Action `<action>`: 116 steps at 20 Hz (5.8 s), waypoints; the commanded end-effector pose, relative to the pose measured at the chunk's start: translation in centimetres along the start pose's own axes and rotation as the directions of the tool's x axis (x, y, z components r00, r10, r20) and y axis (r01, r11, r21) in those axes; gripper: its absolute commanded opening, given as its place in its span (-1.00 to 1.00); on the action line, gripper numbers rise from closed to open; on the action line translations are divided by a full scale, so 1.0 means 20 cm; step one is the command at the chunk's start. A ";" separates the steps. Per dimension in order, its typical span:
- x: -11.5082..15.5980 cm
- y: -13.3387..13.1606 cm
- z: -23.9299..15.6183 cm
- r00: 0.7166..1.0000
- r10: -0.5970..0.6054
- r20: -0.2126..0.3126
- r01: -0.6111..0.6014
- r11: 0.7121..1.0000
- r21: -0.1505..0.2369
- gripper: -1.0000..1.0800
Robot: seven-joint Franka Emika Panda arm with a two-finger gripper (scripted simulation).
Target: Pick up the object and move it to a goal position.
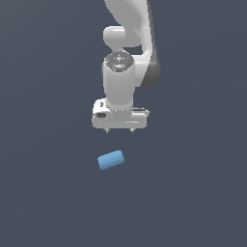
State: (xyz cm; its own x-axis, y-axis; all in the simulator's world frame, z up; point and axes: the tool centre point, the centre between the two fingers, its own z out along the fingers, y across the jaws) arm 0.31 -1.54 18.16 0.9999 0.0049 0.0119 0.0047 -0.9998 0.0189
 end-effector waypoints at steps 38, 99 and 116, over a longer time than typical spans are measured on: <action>0.12 0.00 0.14 0.900 0.435 0.023 -0.436 0.900 0.019 0.92; 0.31 0.21 0.72 0.339 0.941 0.022 -0.941 0.339 -0.005 -1.00; 0.38 0.13 0.43 0.339 0.941 0.022 -0.941 0.339 -0.005 -1.00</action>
State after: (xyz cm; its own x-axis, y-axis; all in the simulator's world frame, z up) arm 7.65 -4.69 8.48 0.3429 -0.9394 -0.0003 -0.9394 -0.3429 0.0018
